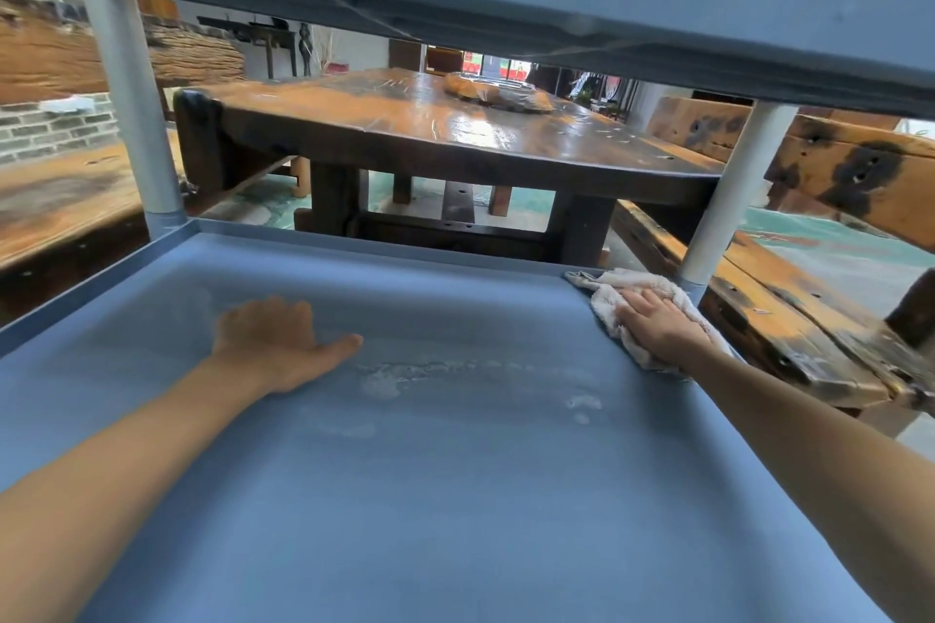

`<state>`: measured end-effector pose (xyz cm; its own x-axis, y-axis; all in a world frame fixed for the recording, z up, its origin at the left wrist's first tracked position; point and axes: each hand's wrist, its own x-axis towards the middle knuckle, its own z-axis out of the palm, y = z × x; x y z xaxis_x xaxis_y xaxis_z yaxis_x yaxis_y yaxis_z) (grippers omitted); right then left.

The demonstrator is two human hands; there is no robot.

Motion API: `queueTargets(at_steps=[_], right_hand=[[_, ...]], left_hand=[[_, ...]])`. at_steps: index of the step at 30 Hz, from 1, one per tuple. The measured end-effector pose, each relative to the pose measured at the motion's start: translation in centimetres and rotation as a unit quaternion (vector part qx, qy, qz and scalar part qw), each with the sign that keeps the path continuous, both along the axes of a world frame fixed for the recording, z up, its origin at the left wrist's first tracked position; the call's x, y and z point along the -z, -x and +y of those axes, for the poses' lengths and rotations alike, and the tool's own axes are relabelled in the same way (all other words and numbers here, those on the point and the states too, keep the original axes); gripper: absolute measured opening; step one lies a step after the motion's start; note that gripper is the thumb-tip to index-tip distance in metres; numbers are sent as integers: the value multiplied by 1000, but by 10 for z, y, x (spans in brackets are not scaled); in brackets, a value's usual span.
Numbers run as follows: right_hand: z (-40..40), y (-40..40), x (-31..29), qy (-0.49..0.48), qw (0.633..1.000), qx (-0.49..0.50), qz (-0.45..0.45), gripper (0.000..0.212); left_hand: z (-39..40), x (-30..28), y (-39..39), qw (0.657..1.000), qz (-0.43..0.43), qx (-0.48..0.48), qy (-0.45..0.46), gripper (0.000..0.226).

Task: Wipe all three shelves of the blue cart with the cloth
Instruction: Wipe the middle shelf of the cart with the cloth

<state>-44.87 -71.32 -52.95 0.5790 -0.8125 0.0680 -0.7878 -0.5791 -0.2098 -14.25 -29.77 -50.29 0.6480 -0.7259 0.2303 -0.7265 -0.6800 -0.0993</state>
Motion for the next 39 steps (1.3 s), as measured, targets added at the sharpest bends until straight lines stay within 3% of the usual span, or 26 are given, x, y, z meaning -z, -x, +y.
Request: queueTargets(at_steps=[3,7,10,14,18,21,24,27,29,32,37,39], right_hand=[[6,10,3,3,1000,2,0,64],[18,24,11,4,1000,10,16,62],[25,33,12,8,1000,14,22,63],[40,43,14,22,999,31,20,90],[54,51,22,43,997,40,41,100],[88,45,9,21,997,73,18,92],[129,38,-6,-5,996,95,3,88],[157,31,-14,-19,993,113,-11,93],[173,23,-17,-44,992,119,-28,96],[191,6,-23,-60,991,115,-19,92],[200,-21,-19,-41,993,103,33,70],[204,-36,-14,-33,994,90,44,70]], left_hand=[[8,-3,-6,999,26,35,-7,71],[27,-1,-8,994,34,93,-54,46],[54,4,-24,994,29,110,2,57],[111,-2,-60,999,-1,-21,24,57],[172,-3,-88,983,-13,-179,42,55],[201,-5,-101,955,112,-260,90,69],[209,-7,-99,916,275,-255,141,92],[207,-12,-96,858,367,-246,262,94],[208,-13,-95,843,397,-236,277,96],[208,-12,-95,866,375,-209,256,78],[209,-12,-83,925,271,-237,123,96],[211,-11,-75,940,222,-232,115,90]])
